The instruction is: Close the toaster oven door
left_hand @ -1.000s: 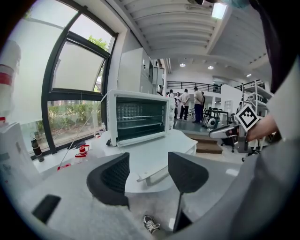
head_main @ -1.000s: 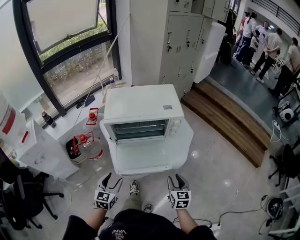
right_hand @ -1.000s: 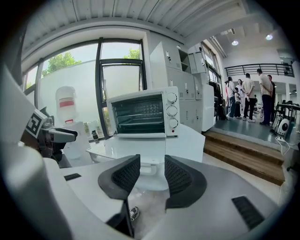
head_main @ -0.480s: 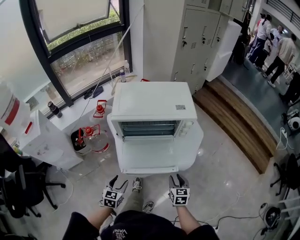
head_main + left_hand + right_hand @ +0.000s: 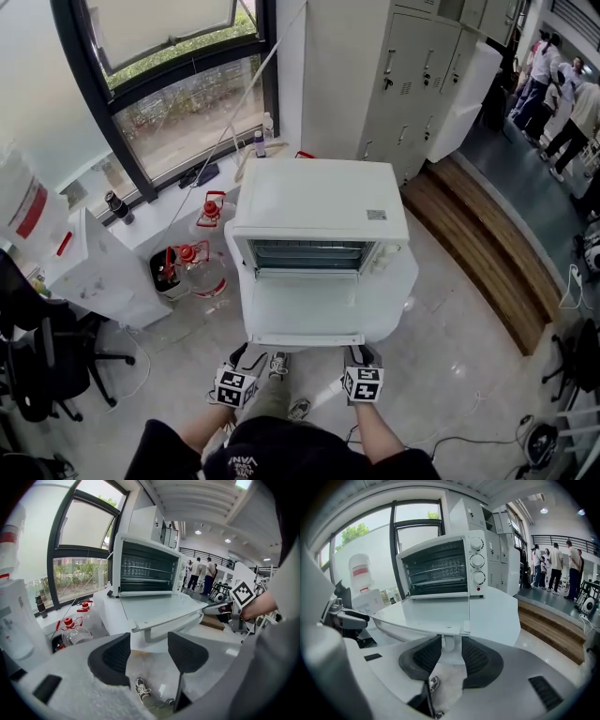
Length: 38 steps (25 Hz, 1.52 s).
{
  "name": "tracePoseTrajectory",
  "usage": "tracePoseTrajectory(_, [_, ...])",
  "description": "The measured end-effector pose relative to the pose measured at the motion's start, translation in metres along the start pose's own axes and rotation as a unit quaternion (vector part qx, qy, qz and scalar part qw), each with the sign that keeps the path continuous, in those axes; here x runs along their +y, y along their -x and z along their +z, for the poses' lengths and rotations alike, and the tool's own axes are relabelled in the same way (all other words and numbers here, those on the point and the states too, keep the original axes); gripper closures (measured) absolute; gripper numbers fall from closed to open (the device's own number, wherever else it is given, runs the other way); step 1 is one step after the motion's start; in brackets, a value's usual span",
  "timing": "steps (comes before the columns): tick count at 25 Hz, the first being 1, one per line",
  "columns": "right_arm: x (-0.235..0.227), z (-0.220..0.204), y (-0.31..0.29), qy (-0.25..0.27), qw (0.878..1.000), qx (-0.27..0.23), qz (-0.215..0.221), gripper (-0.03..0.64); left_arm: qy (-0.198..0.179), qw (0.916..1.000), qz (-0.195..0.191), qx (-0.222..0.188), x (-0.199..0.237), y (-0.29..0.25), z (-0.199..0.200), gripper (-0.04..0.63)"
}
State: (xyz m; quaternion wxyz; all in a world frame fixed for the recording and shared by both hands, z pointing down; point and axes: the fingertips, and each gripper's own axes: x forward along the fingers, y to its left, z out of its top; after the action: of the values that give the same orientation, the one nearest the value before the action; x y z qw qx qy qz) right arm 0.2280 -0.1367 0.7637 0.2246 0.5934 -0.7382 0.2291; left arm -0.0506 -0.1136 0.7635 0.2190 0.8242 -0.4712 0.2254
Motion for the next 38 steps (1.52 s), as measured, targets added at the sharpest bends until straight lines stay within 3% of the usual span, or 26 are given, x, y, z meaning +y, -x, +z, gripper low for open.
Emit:
tracePoseTrajectory(6, [0.004,0.002,-0.004,-0.007,1.0,-0.001,0.005,0.545,0.011,0.9999,0.001,0.006,0.001,-0.003,0.003,0.345])
tracePoseTrajectory(19, [0.007,0.03,0.016,-0.013,0.999,-0.038,0.009,0.549,0.038,0.9987,-0.003,-0.033,-0.003,-0.003,0.037,0.347])
tracePoseTrajectory(26, [0.009,0.054,0.028,-0.011,0.998,-0.067,0.007,0.551,0.046,0.9971,0.001,-0.061,0.002,0.003,0.065,0.443])
tracePoseTrajectory(38, [0.01,0.098,0.044,-0.013,0.994,-0.106,0.009,0.551,0.038,0.9963,0.011,-0.077,0.007,0.012,0.106,0.472])
